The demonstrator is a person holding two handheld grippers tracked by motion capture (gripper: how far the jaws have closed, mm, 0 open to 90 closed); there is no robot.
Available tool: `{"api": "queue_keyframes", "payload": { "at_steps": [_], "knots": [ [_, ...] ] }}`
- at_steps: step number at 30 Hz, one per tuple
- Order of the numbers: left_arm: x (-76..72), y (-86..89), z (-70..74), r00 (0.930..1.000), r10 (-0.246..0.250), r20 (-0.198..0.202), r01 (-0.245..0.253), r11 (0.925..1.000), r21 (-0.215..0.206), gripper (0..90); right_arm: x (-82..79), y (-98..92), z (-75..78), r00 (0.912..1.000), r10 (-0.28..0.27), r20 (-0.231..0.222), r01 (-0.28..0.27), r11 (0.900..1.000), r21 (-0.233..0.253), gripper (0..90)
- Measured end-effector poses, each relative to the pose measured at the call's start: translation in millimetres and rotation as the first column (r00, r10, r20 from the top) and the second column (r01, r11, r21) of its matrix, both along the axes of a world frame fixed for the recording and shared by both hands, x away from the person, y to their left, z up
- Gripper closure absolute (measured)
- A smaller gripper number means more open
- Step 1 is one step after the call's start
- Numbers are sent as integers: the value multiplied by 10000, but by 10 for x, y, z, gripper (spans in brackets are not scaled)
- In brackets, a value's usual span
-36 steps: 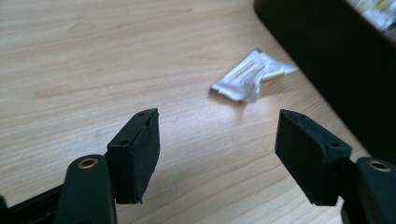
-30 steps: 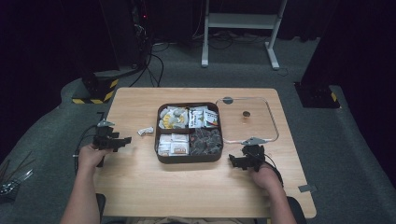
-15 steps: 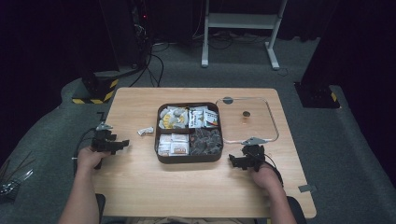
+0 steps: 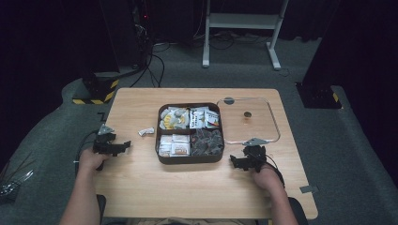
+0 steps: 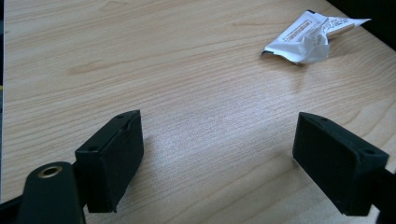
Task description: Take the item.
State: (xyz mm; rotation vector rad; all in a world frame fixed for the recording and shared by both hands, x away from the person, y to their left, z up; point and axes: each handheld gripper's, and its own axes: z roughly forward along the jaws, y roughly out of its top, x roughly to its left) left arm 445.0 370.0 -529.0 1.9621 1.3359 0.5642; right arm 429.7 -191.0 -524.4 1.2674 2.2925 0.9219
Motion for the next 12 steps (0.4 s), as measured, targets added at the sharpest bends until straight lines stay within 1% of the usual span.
{"api": "queue_keyframes", "payload": {
  "at_steps": [1,7,9,12],
  "knots": [
    [4,-9,0,10000,90,-14,-90,9999,95,161,0,0,0,10000,0,-2,0,10000,-1,76],
    [13,-12,0,9997,227,-22,-227,9997,127,154,0,0,0,10000,0,0,0,10000,2,76],
    [17,-37,-3,9994,353,-37,-352,9990,269,149,0,-1,0,10000,0,-2,0,10000,3,76],
    [21,-48,-4,9989,458,-48,-457,9987,237,141,0,-1,0,10000,-7,-5,7,10000,3,77]
  ]
}}
